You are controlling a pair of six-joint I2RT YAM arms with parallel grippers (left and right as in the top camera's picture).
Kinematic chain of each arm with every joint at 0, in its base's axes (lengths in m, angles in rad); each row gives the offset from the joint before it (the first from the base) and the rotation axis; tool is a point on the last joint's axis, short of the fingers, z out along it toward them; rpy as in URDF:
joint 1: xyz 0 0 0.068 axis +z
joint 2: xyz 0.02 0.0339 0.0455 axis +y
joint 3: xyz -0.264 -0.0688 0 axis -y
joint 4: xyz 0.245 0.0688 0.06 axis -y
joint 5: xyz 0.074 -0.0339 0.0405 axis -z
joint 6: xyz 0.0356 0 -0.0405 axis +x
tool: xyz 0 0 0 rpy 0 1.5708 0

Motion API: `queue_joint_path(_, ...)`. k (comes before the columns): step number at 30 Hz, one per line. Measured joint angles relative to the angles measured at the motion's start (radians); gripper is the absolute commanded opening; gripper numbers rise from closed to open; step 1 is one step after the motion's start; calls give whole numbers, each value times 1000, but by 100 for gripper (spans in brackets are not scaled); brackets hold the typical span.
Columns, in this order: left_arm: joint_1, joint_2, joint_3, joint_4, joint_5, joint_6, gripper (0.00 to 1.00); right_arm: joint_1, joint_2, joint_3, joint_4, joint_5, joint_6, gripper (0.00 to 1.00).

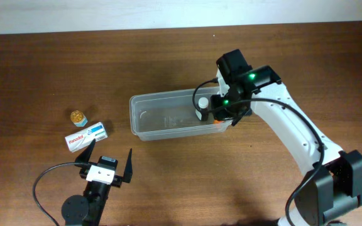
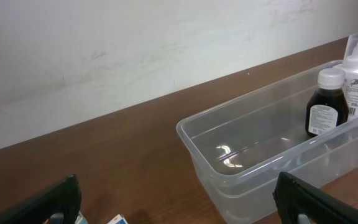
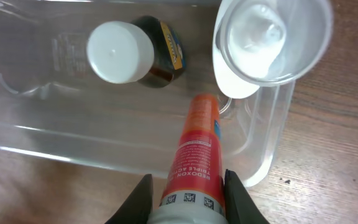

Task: Pack container
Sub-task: 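Lift the orange tube and carry it over the container, then lower the orange tube into the container and release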

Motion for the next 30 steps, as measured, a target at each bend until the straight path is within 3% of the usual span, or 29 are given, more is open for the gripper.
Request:
queue_joint_path(27,0,0,0,0,0,0,99,0,30,-24,48,0,14,18)
queue_joint_path(30,0,0,0,0,0,0,99,0,34,-24,48,0,14,28)
